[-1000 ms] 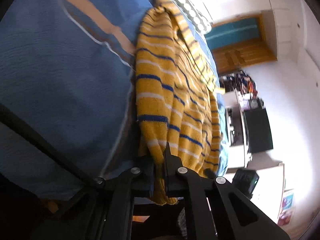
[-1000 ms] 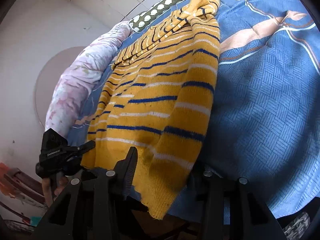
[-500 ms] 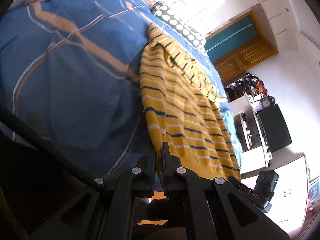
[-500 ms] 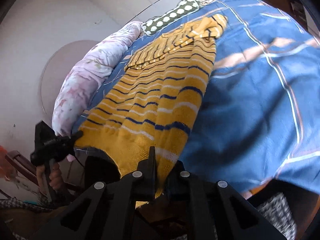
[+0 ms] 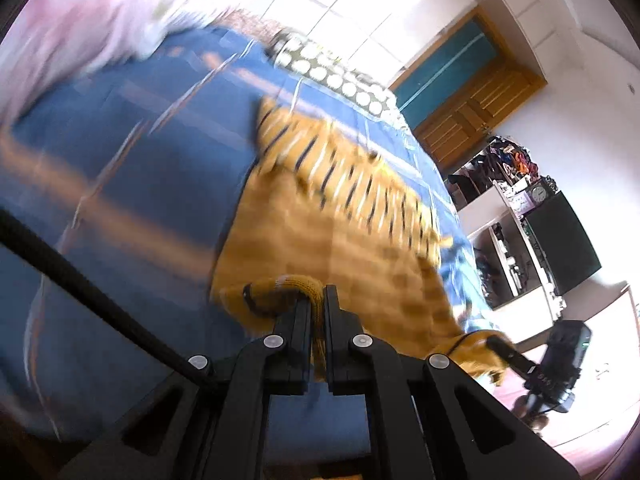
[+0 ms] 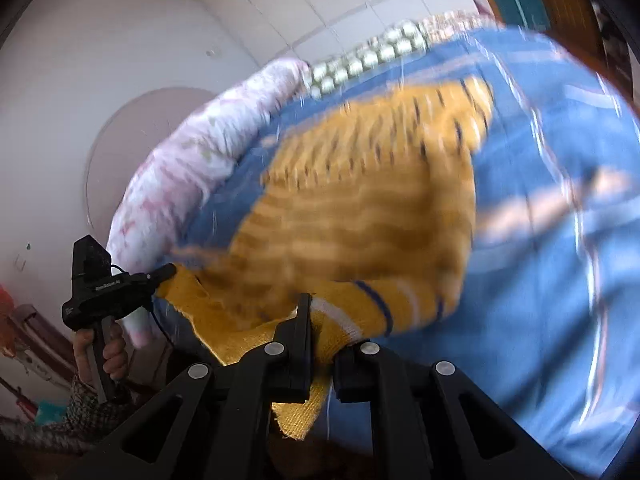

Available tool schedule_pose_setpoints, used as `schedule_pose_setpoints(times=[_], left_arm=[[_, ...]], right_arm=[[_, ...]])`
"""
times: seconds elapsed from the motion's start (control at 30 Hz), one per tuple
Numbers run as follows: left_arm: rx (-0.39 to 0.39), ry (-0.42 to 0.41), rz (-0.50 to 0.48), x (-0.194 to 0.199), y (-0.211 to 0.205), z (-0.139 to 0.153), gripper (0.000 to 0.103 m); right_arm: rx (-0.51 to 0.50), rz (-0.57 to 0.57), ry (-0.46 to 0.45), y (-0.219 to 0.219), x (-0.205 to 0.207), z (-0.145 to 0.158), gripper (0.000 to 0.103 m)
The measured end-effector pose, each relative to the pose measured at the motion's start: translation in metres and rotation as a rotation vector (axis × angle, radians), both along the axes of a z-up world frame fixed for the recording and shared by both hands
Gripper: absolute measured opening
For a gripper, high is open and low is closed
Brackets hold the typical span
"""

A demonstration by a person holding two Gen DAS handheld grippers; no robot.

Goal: Fold small clothes

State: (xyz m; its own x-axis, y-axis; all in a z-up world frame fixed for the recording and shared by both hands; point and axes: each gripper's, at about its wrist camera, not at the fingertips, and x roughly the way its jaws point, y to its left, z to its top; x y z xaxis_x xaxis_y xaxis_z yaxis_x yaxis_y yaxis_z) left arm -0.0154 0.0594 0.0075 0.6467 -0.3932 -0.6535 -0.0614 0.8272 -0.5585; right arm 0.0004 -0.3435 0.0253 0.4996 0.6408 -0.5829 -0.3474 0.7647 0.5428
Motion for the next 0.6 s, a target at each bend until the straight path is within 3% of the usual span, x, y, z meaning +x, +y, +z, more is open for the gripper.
schedule_pose_setpoints(times=[0.13,0.23,0.4,0.5,0.6], left_arm=[[0.033,-0.002,0.026,0.083,-0.001,0.029,0.005],[0.048,0.037,0.059,0.155,0.000,0.034,0.005],[0.184,0.100,0.099,0.232,-0.008,0.012,0.005],[0.163,0.152,0.110,0.258,-0.005,-0.012,0.005],[0.149,0.149,0.089,0.271,-0.004,-0.018,0.006]], right_arm=[[-0.018,-0.048,-0.048,0.005,0.063,0.031,0.009],[-0.043,-0.104,-0.035,0.010,0.117,0.033,0.009],[-0.097,-0.169,0.069,0.021,0.205,-0.001,0.009],[-0.127,-0.189,0.132,0.022,0.240,-0.027,0.011],[-0.102,-0.216,0.186,0.015,0.267,-0.046,0.011]])
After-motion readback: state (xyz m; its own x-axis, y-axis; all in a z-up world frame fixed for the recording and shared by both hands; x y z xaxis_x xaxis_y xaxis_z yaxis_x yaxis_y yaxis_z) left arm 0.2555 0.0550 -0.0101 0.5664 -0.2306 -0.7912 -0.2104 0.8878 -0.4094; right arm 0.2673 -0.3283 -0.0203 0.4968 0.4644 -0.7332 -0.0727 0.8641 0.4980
